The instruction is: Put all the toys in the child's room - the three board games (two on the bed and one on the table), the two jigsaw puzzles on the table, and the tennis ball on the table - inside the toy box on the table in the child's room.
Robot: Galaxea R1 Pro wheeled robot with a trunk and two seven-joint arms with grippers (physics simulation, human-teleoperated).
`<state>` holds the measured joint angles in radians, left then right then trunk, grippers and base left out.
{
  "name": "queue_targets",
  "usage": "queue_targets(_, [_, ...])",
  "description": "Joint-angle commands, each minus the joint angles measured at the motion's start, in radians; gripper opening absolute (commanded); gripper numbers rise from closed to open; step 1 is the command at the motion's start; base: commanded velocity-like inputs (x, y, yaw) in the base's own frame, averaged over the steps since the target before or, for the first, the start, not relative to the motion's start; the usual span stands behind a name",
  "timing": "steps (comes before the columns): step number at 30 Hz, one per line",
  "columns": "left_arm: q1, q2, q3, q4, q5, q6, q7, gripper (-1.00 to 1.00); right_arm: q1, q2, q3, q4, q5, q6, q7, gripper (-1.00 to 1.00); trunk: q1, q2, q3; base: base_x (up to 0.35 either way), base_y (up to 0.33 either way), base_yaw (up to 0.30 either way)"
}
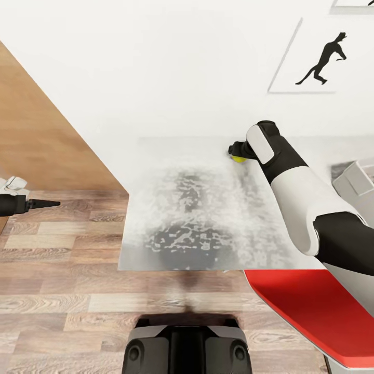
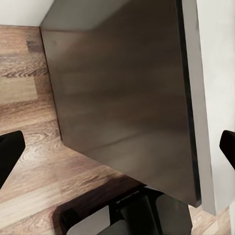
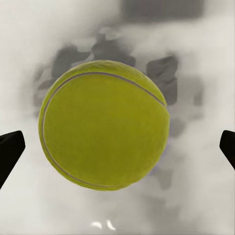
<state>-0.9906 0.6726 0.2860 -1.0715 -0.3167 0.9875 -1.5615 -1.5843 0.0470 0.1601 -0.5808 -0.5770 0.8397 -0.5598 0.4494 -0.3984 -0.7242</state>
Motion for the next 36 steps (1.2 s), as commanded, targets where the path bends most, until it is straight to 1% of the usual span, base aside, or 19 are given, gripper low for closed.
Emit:
queue_targets(1, [-0.001,0.0,0.001,-0.001,-0.011,0.01,-0.009,1.0,-0.001,-0.001,0.005,-0.001,-0.011,0.001,-0.009,1.0,0.001,-0.002,-0.001,0.0,0.0,0.0])
queue_targets(36, [-0.001,0.001,0.002,-0.001,-0.01,0.011,-0.009,1.0,0.0,0.0,0.006,-0.001,-0.009,0.002,-0.011,1.0,0.001,-0.002,-0.002,0.007,0.0,0.0])
